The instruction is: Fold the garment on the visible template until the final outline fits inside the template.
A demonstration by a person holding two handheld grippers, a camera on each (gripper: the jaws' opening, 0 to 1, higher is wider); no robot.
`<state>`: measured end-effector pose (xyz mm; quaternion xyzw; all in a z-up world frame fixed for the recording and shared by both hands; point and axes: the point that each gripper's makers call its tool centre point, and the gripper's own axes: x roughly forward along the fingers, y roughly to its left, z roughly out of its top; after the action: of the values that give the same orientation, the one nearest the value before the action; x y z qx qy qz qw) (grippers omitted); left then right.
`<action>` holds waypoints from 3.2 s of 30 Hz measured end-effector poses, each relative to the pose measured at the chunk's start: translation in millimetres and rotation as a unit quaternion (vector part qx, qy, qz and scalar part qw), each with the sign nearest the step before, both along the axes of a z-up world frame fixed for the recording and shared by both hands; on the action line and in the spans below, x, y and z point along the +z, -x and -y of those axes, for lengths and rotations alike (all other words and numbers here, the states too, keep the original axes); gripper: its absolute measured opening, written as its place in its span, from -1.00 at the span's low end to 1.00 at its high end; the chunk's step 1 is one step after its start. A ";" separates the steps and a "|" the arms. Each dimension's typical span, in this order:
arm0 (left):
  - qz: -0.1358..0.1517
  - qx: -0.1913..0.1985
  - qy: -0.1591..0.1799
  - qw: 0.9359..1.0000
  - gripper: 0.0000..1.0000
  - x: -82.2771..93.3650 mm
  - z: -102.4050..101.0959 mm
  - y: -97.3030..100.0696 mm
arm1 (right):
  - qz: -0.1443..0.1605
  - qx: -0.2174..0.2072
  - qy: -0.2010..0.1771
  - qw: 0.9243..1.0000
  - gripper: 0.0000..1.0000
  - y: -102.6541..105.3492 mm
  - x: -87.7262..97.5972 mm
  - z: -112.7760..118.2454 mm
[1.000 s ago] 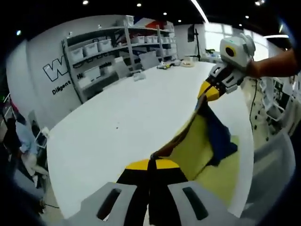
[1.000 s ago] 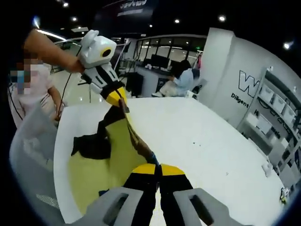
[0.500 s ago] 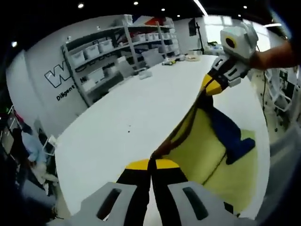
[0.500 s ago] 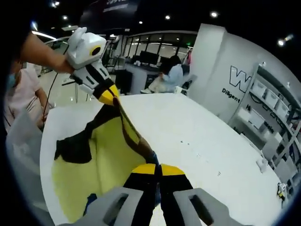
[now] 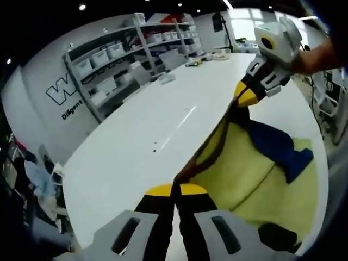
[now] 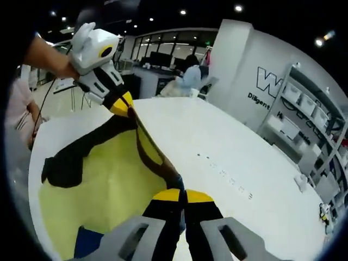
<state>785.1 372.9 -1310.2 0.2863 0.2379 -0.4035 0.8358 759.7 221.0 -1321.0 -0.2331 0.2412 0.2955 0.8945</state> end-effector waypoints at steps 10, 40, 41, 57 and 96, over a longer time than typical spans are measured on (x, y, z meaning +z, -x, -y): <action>-0.024 0.028 -0.011 0.999 -0.97 -38.6 -6.0 -30.4 | -0.027 -0.023 0.012 0.999 -1.00 -30.5 -38.0 2.5; -0.030 0.047 -0.010 0.998 -0.45 -67.4 -10.6 -40.0 | -0.002 -0.030 0.028 0.999 -0.63 -34.9 -50.1 13.3; -0.030 0.043 -0.010 0.999 -0.44 -67.6 -9.3 -36.1 | -0.005 -0.026 0.030 0.999 -0.62 -31.5 -51.3 13.9; -0.024 0.050 -0.005 0.998 0.14 -47.7 -29.9 -7.6 | 0.003 -0.017 0.000 1.000 0.02 1.2 -32.3 17.7; -0.075 0.046 -0.002 0.996 0.43 -42.2 -80.6 141.6 | 0.034 0.012 -0.038 0.999 0.53 81.5 8.2 7.9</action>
<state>643.5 453.6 -1352.3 0.2458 0.3142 -0.3845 0.8325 678.3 213.1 -1312.9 -0.2119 0.1964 0.3065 0.9070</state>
